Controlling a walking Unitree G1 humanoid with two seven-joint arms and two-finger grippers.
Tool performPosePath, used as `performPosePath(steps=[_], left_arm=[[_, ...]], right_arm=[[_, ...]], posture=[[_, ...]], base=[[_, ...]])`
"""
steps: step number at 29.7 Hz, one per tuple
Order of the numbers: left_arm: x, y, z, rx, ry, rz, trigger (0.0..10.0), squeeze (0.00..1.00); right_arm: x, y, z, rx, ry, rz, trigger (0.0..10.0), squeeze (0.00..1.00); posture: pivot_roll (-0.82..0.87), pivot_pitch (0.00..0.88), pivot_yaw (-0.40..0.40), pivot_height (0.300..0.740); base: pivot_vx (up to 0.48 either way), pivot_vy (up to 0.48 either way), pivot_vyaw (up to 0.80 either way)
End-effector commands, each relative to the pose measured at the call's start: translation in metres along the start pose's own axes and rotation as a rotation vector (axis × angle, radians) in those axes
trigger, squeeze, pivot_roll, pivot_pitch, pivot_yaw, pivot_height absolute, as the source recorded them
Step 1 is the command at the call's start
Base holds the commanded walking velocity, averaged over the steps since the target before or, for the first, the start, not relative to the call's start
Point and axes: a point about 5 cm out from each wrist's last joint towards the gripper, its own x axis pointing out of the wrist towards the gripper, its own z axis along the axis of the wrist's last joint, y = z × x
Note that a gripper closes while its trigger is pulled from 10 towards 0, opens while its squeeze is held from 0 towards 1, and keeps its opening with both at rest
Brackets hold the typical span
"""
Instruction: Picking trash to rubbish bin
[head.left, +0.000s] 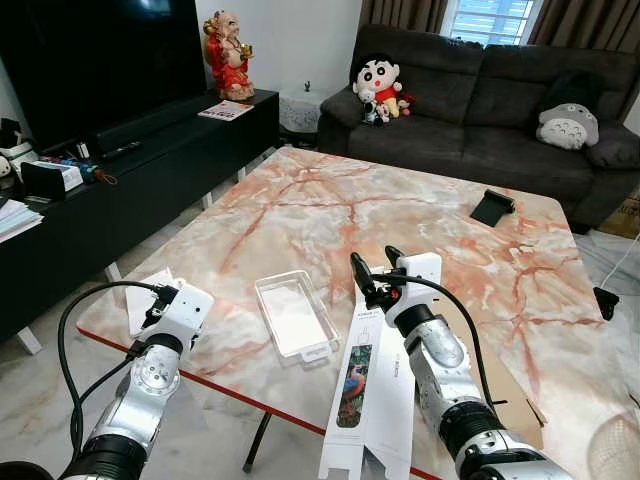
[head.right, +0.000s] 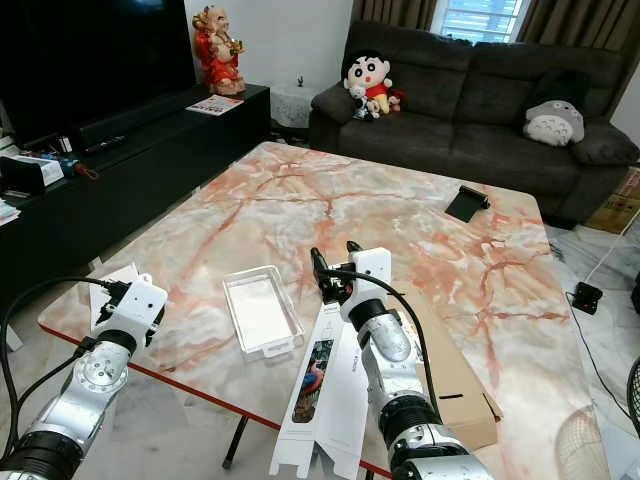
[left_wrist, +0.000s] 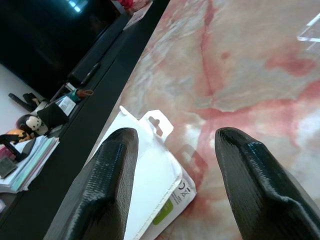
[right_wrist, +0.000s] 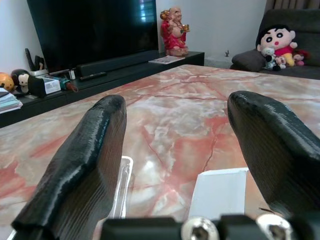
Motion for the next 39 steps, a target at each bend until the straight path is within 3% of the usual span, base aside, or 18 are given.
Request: performPosePath(steps=[1, 7, 8, 10, 13, 16, 19, 20, 30, 39], left_arm=[[0.004, 0.001, 0.007, 0.027, -0.008, -0.015, 10.0, 0.0], [0.005, 0.002, 0.005, 0.053, 0.014, -0.021, 10.0, 0.0], [0.006, 0.002, 0.005, 0.056, 0.017, -0.017, 10.0, 1.0], [0.007, 0.004, 0.005, 0.07, 0.025, -0.009, 10.0, 1.0], [0.01, 0.009, 0.002, 0.145, 0.08, 0.016, 10.0, 1.0], [0.012, 0.014, 0.0, 0.275, 0.099, 0.027, 10.0, 1.0], [0.013, 0.016, 0.0, 0.313, 0.112, 0.032, 10.0, 1.0], [0.013, 0.017, 0.0, 0.322, 0.115, 0.032, 10.0, 0.0], [0.018, 0.017, 0.006, 0.357, 0.102, 0.039, 10.0, 0.0], [0.023, 0.019, 0.012, 0.335, 0.089, 0.051, 10.0, 0.0]], right_arm=[[0.002, -0.001, 0.004, -0.003, -0.015, 0.001, 10.0, 0.0], [0.002, 0.0, 0.004, -0.003, -0.015, 0.004, 10.0, 0.0], [0.002, 0.0, 0.004, -0.003, -0.015, 0.004, 10.0, 0.0], [0.002, -0.001, 0.004, -0.003, -0.015, 0.004, 10.0, 0.0], [0.002, -0.001, 0.004, -0.003, -0.014, 0.003, 10.0, 0.0], [0.002, -0.001, 0.003, -0.001, -0.012, 0.004, 10.0, 0.0], [0.001, 0.0, 0.003, 0.0, -0.01, 0.005, 10.0, 0.0], [0.001, 0.0, 0.003, 0.001, -0.009, 0.006, 10.0, 0.0], [0.001, 0.0, 0.003, 0.004, -0.008, 0.011, 10.0, 0.0], [0.001, 0.0, 0.002, 0.005, -0.008, 0.013, 10.0, 0.0]], posture=[[0.06, 0.0, -0.053, 0.74], [0.06, 0.0, -0.053, 0.74], [0.06, 0.0, -0.055, 0.74], [0.06, 0.0, -0.057, 0.74], [0.07, 0.0, -0.06, 0.74], [0.06, 0.0, -0.062, 0.74], [0.06, 0.0, -0.063, 0.74], [0.06, 0.0, -0.064, 0.74], [0.06, 0.0, -0.07, 0.74], [0.06, 0.0, -0.071, 0.74]], base=[[0.0, 0.0, 0.0], [0.0, 0.0, 0.0], [0.0, 0.0, 0.0], [0.0, 0.0, 0.0], [0.0, 0.0, 0.0], [0.0, 0.0, 0.0], [0.0, 0.0, 0.0], [0.0, 0.0, 0.0], [0.0, 0.0, 0.0], [0.0, 0.0, 0.0]])
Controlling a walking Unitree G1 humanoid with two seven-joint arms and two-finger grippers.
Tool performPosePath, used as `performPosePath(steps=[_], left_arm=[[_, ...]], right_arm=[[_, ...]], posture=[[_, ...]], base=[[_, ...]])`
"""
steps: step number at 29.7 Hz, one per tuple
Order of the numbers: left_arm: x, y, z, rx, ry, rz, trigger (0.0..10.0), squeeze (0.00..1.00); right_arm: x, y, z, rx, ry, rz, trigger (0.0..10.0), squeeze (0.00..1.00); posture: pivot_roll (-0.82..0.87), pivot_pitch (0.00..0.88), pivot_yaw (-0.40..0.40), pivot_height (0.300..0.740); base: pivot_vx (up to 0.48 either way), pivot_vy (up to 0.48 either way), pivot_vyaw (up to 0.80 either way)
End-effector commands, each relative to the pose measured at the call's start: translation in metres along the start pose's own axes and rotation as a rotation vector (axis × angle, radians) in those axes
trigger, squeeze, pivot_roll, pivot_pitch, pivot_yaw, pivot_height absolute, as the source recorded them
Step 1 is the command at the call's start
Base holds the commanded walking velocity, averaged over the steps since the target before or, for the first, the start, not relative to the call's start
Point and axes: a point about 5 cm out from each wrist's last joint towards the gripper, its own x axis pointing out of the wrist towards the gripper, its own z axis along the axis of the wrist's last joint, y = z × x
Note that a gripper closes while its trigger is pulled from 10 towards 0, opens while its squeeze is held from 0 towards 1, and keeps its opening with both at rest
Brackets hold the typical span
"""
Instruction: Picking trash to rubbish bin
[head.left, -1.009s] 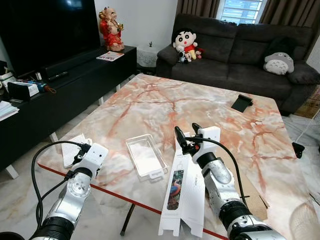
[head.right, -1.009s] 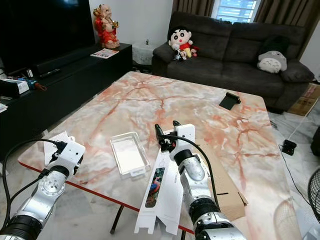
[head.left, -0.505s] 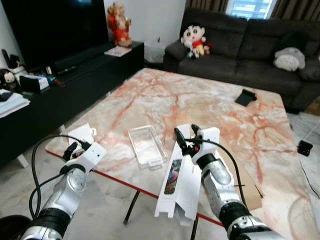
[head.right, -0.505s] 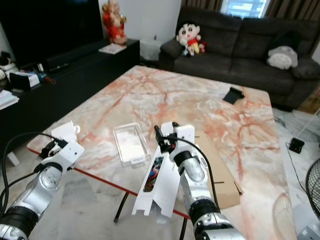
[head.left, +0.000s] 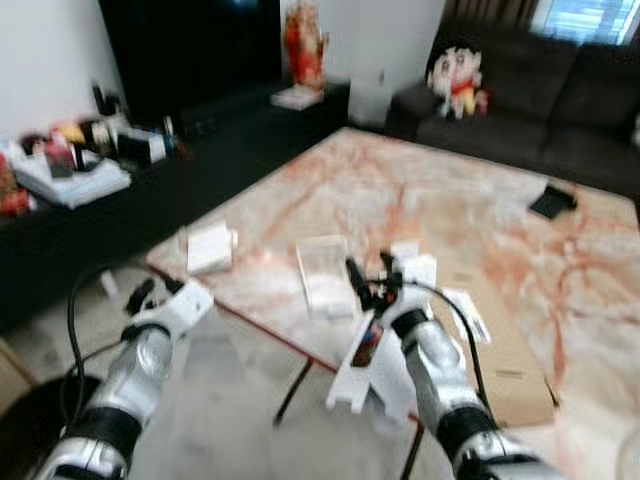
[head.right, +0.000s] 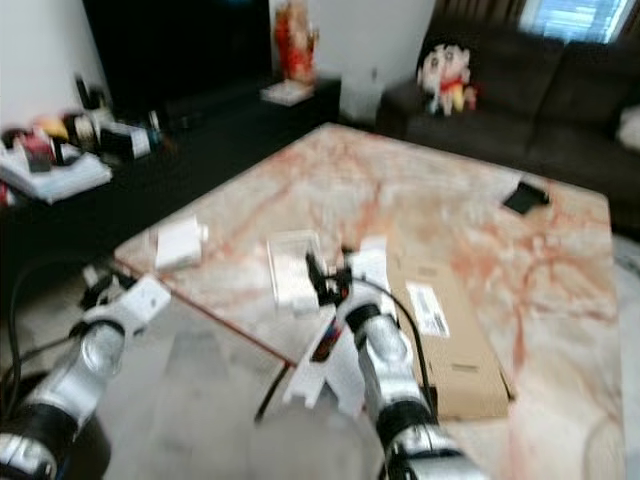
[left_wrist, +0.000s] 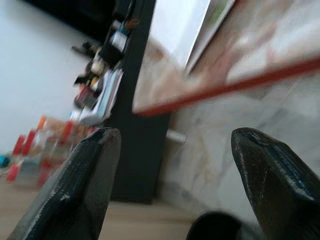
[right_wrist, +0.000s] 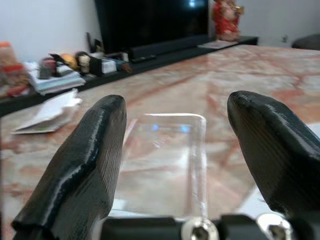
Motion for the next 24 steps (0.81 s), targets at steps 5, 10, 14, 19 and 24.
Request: performPosePath(steps=[5, 10, 14, 19, 24], left_arm=[[0.004, 0.008, 0.014, -0.056, -0.057, 0.051, 10.0, 0.0], [-0.007, 0.032, 0.033, -0.29, -0.252, 0.25, 10.0, 0.0], [-0.02, 0.043, 0.035, -0.405, -0.351, 0.366, 10.0, 0.0], [-0.032, 0.045, 0.034, -0.594, -0.422, 0.413, 10.0, 0.0], [-0.033, 0.037, 0.033, -0.748, -0.404, 0.386, 10.0, 0.0]], right_arm=[[0.002, -0.004, 0.006, -0.007, -0.018, -0.003, 10.0, 0.0], [0.004, -0.001, 0.01, -0.01, -0.04, 0.008, 10.0, 0.0], [0.01, 0.003, 0.02, -0.013, -0.082, 0.025, 10.0, 0.0], [0.013, 0.007, 0.023, -0.012, -0.088, 0.034, 10.0, 0.0], [0.013, 0.008, 0.022, -0.01, -0.088, 0.039, 10.0, 0.0]], posture=[[0.06, 0.0, -0.072, 0.74], [0.06, 0.003, -0.07, 0.74], [0.06, 0.002, -0.069, 0.74], [0.06, 0.002, -0.071, 0.74], [0.07, 0.001, -0.072, 0.74]], base=[[0.0, 0.0, 0.0], [0.0, 0.0, 0.0], [0.0, 0.0, 0.0], [0.0, 0.0, 0.0], [0.0, 0.0, 0.0]])
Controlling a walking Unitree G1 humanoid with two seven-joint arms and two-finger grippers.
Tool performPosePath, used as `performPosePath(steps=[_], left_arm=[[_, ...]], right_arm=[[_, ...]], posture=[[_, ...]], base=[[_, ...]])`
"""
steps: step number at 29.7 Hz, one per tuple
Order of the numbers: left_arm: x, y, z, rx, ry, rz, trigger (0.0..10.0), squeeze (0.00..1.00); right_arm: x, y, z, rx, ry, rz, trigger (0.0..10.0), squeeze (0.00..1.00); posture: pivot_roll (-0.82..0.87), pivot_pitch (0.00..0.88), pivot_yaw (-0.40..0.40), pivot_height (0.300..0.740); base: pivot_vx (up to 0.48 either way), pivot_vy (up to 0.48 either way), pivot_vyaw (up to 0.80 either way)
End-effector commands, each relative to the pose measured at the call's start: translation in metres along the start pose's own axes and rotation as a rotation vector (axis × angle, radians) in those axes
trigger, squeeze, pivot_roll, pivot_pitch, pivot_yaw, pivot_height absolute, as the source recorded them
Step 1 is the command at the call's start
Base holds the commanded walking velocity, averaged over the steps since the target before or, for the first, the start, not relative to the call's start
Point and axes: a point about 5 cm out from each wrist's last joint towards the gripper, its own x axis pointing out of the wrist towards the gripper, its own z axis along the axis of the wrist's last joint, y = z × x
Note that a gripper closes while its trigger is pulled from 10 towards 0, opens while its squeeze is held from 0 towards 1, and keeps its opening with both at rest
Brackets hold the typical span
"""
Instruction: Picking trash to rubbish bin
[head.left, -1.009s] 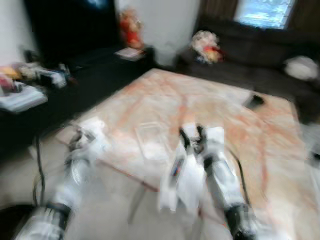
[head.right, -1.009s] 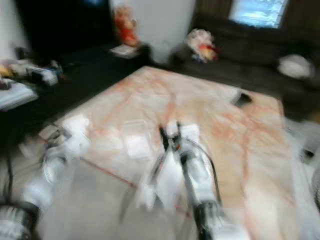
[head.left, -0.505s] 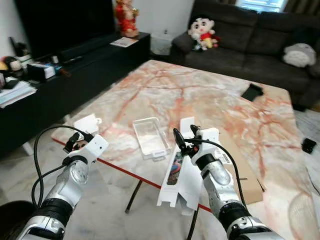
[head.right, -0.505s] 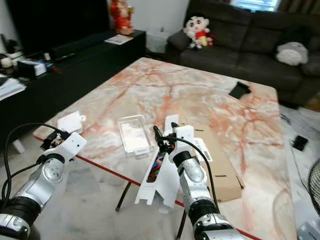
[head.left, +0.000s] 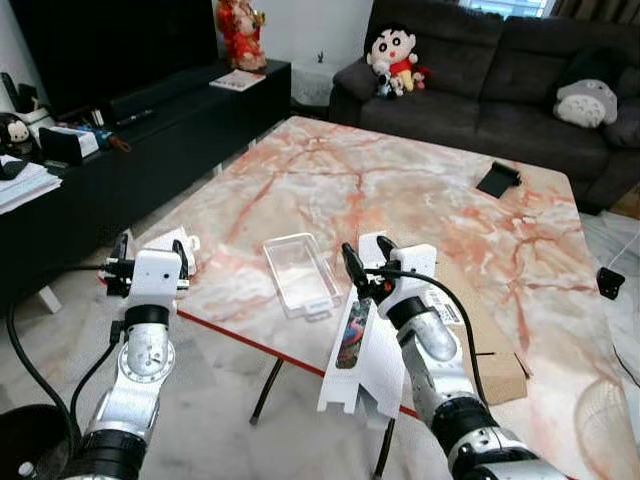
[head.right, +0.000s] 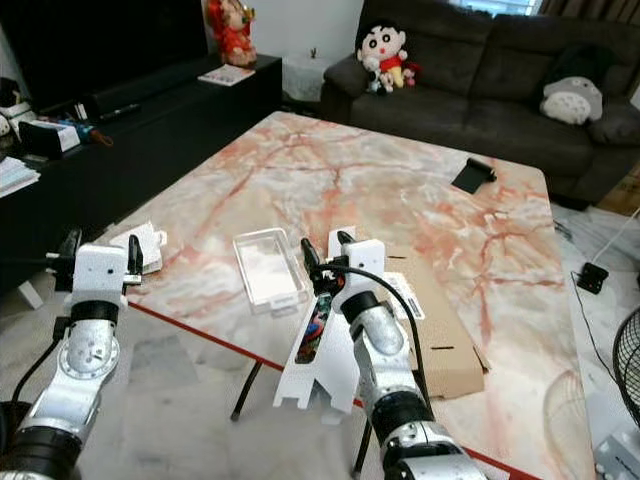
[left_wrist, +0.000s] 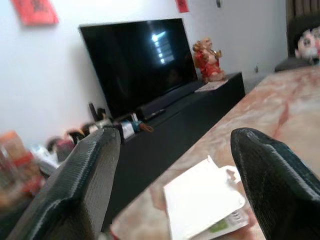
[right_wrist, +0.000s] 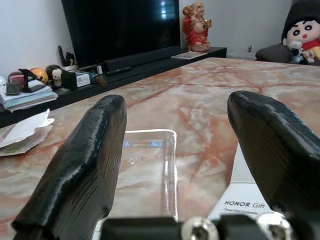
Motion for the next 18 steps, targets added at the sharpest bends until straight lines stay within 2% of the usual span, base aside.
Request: performPosePath(steps=[1, 9, 13, 15, 18], left_arm=[[-0.0025, -0.0024, 0.003, -0.062, -0.01, -0.006, 10.0, 0.0], [-0.0012, -0.0013, 0.0059, -0.08, -0.027, 0.014, 10.0, 0.0], [-0.0007, 0.0003, 0.0055, -0.08, -0.023, 0.015, 10.0, 0.0], [-0.0006, 0.0007, 0.0053, -0.08, -0.023, 0.016, 10.0, 0.0], [-0.0005, 0.002, 0.0054, -0.078, -0.024, 0.02, 10.0, 0.0]], right_arm=[[0.0044, -0.0003, 0.0076, -0.01, -0.023, 0.011, 10.0, 0.0], [0.004, 0.0004, 0.0076, -0.022, -0.024, 0.016, 10.0, 0.0], [0.0044, 0.0024, 0.0076, -0.034, -0.024, 0.027, 10.0, 0.0], [0.0045, 0.0024, 0.0075, -0.033, -0.022, 0.026, 10.0, 0.0], [0.0041, 0.0017, 0.0066, -0.019, -0.018, 0.02, 10.0, 0.0]], posture=[[0.07, 0.001, -0.072, 0.74], [0.06, 0.001, -0.071, 0.74], [0.07, 0.001, -0.071, 0.74], [0.07, 0.001, -0.071, 0.74], [0.07, 0.004, -0.072, 0.74]], base=[[0.0, 0.0, 0.0], [0.0, 0.0, 0.0], [0.0, 0.0, 0.6], [0.281, 0.0, 0.8], [0.0, 0.0, 0.0]])
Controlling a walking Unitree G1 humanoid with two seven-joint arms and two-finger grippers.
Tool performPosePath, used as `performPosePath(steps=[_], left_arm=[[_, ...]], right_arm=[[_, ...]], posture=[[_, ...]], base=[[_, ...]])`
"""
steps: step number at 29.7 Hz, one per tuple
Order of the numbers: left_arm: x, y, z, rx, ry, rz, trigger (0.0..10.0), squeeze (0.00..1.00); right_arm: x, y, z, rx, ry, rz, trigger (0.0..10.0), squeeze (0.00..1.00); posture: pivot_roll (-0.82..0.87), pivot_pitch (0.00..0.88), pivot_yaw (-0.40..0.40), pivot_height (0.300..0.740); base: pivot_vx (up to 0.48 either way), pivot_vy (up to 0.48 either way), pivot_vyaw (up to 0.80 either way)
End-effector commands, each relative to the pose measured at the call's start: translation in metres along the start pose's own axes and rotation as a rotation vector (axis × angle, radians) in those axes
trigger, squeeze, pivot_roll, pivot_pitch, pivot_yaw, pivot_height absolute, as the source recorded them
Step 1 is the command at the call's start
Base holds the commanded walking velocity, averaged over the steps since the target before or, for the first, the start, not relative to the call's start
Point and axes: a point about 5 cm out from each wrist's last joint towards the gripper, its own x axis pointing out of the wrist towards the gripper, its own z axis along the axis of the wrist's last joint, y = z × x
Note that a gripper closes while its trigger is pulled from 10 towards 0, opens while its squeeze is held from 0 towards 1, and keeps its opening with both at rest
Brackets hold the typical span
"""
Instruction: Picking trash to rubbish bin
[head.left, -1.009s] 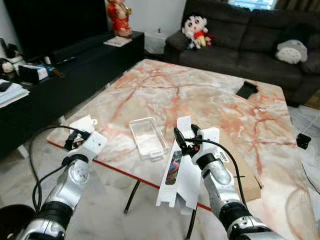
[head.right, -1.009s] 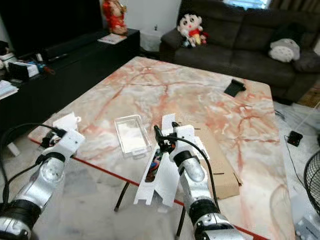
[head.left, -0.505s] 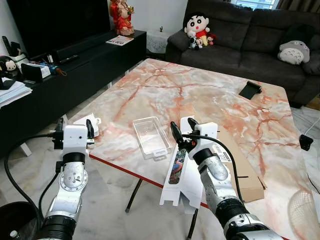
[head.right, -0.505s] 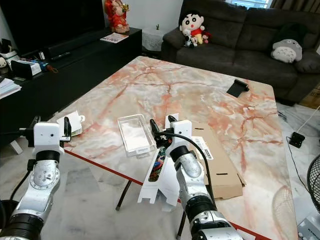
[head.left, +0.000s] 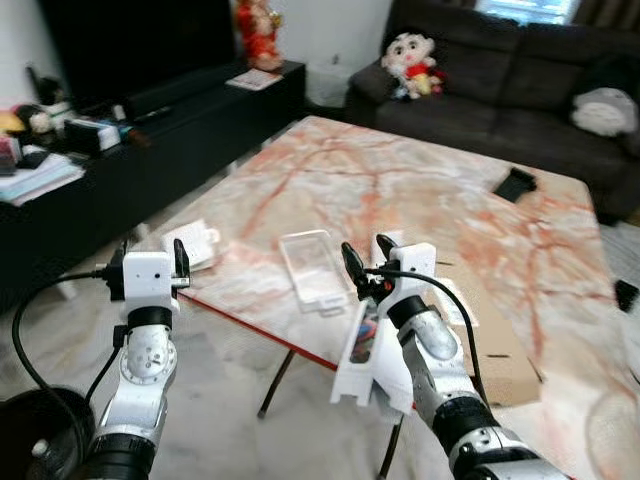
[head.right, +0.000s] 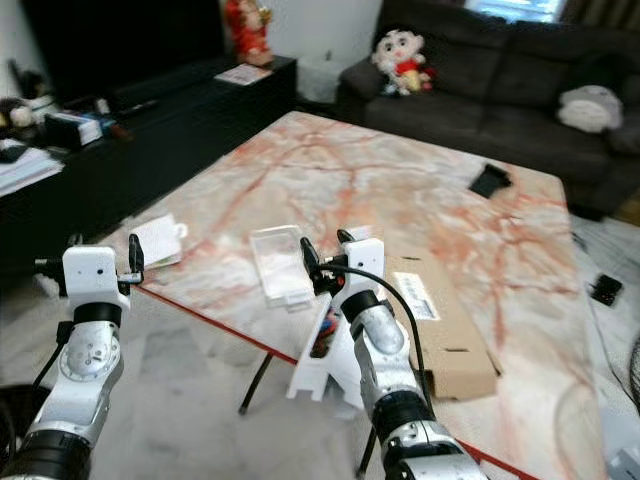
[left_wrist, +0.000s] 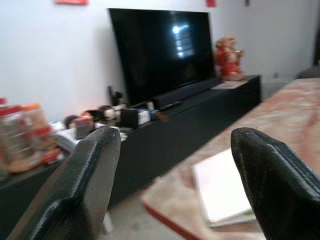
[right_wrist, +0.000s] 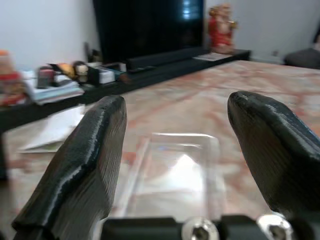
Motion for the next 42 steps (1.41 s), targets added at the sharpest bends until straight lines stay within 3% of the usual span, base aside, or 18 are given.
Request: performPosePath(steps=[1, 15, 42], left_arm=[[0.0033, -0.0031, 0.0079, -0.013, -0.033, -0.007, 10.0, 0.0], [0.0055, -0.0012, 0.0096, 0.0, -0.043, -0.008, 10.0, 0.0], [0.007, -0.0003, 0.0104, 0.008, -0.044, -0.008, 10.0, 0.0]], right_arm=[[0.0016, -0.0055, 0.006, -0.009, -0.016, -0.009, 10.0, 0.0], [0.0019, -0.004, 0.0054, -0.004, -0.013, -0.001, 10.0, 0.0], [0.0015, -0.0026, 0.0033, 0.0, 0.002, 0.011, 10.0, 0.0]], posture=[[0.07, 0.004, -0.072, 0.74], [0.07, 0.002, -0.073, 0.74], [0.06, 0.004, -0.073, 0.74]], base=[[0.0, 0.0, 0.0], [0.044, 0.0, 0.2], [0.297, 0.0, 0.0]])
